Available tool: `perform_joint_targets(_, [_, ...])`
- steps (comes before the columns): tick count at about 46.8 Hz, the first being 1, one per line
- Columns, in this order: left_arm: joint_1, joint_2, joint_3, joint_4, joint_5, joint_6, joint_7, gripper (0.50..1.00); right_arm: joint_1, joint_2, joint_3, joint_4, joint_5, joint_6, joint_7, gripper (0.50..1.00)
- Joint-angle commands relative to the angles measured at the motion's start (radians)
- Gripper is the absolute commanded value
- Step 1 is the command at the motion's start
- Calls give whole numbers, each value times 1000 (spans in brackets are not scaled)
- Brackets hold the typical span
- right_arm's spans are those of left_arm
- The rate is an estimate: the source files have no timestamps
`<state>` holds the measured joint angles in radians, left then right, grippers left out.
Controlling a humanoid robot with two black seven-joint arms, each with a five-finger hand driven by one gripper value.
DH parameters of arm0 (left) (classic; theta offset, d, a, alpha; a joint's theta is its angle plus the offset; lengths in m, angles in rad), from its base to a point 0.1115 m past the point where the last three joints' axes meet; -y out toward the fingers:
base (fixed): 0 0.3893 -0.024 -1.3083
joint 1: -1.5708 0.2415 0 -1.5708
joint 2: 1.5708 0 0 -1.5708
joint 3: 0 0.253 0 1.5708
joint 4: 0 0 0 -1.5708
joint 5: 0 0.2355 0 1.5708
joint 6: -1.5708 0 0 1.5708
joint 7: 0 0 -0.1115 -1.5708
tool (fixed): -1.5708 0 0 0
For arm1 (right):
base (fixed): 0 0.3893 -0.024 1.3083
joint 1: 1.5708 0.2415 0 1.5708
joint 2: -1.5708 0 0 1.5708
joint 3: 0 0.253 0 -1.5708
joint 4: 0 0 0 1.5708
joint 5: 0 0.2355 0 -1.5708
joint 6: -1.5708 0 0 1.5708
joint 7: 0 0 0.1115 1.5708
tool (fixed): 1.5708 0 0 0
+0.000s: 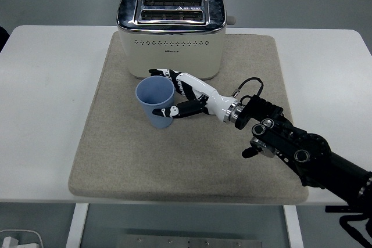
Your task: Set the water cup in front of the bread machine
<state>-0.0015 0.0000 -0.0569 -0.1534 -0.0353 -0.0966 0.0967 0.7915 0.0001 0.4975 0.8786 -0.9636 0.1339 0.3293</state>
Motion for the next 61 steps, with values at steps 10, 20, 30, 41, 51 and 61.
perform_joint_targets(10, [0, 0, 0, 0, 0, 0, 3, 1000, 5, 0, 3, 5, 6, 0, 0, 926])
perform_joint_targets(20, [0, 0, 0, 0, 0, 0, 0, 1000, 8, 0, 4, 8, 6, -2, 2, 926])
perform_joint_targets(30, [0, 0, 0, 0, 0, 0, 0, 1000, 9, 0, 7, 16, 8, -2, 2, 926])
perform_joint_targets(41, [0, 0, 0, 0, 0, 0, 0, 1000, 8, 0, 6, 39, 9, -2, 0, 926])
perform_joint_targets(51, [0, 0, 0, 0, 0, 0, 0, 1000, 3, -11, 6, 43, 10, 0, 2, 926])
perform_joint_targets(61, [0, 0, 0, 0, 0, 0, 0, 1000, 6, -61, 1, 43, 9, 3, 0, 926])
